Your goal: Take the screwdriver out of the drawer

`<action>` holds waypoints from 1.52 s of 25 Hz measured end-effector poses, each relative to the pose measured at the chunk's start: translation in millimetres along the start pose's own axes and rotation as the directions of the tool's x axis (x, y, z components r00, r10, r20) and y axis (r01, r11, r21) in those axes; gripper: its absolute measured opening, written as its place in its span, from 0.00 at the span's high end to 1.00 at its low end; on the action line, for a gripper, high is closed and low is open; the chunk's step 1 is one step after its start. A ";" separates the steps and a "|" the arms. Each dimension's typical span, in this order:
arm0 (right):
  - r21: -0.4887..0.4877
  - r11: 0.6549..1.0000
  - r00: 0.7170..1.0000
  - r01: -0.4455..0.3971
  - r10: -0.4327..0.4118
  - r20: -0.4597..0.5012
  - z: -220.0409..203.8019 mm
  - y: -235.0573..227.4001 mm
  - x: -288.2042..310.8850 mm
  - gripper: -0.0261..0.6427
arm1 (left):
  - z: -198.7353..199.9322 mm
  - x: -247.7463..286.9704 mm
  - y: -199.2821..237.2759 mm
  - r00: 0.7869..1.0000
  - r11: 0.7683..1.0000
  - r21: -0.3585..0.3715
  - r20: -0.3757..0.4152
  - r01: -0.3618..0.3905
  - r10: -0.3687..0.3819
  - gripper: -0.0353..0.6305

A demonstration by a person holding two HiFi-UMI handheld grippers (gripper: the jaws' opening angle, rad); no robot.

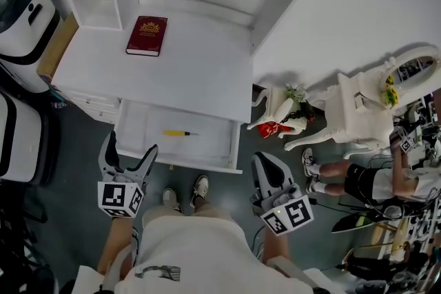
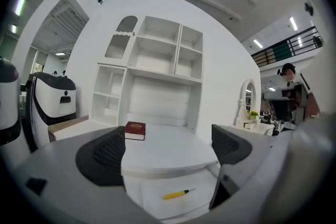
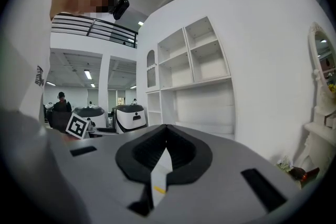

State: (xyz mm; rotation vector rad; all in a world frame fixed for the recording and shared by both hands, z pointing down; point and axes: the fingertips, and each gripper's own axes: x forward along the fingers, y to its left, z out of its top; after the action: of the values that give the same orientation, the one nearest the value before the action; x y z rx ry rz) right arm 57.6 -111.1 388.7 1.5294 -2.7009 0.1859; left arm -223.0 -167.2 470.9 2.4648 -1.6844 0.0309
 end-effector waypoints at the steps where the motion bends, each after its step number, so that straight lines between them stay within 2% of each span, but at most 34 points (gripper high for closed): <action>1: 0.002 1.000 1.000 -0.006 0.006 0.011 2.2 -6.2 2.1 0.95 | -0.1 5.1 -2.1 1.000 1.000 0.005 -0.005 -0.004 0.004 0.20; 4: 0.007 1.000 0.999 -0.030 0.029 0.045 12.2 -26.4 10.8 0.95 | 7.9 16.8 -9.4 1.000 1.000 0.020 -0.006 -0.017 0.017 0.20; 6: 0.001 0.999 0.996 -0.049 0.049 0.075 21.7 -36.3 16.8 0.95 | 14.2 20.6 -17.2 1.000 0.998 0.056 -0.011 -0.008 0.009 0.21; 11: 0.021 0.996 0.991 -0.081 0.078 0.107 26.5 -54.5 31.5 0.95 | 7.3 38.8 -18.0 0.998 0.994 0.109 -0.064 -0.009 0.016 0.21; 15: 0.044 0.996 0.991 -0.083 0.078 0.104 20.0 -67.7 30.9 0.95 | -19.1 56.7 -12.6 0.986 0.978 0.208 -0.164 0.030 0.005 0.21; 20: 0.053 0.997 0.993 -0.056 0.051 0.103 17.4 -82.4 25.1 0.95 | -65.4 80.4 -4.5 0.949 0.969 0.230 -0.315 0.094 -0.017 0.21; 23: 0.052 0.998 0.995 -0.043 0.038 0.093 16.4 -87.5 21.3 0.95 | -100.4 98.3 -8.2 0.911 0.960 0.232 -0.410 0.157 -0.049 0.21; 30: 0.032 0.999 0.999 -0.003 0.001 0.054 14.7 -88.7 11.7 0.95 | -192.2 128.8 -19.6 0.762 0.888 0.261 -0.632 0.379 -0.139 0.22; 33: 0.023 0.999 0.999 0.024 -0.024 0.035 11.4 -90.1 2.6 0.95 | -223.8 136.1 -22.2 0.706 0.850 0.270 -0.691 0.453 -0.156 0.26; 38: 0.014 0.998 0.998 0.066 -0.066 -0.004 5.1 -87.4 -12.3 0.95 | -261.8 151.5 -24.8 0.636 0.810 0.262 -0.753 0.525 -0.168 0.36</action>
State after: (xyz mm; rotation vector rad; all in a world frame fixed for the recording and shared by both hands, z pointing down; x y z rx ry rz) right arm 138.9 -145.8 390.3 1.6173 -2.6479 0.2059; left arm -125.9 -261.8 742.4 2.5136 -0.8804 1.3008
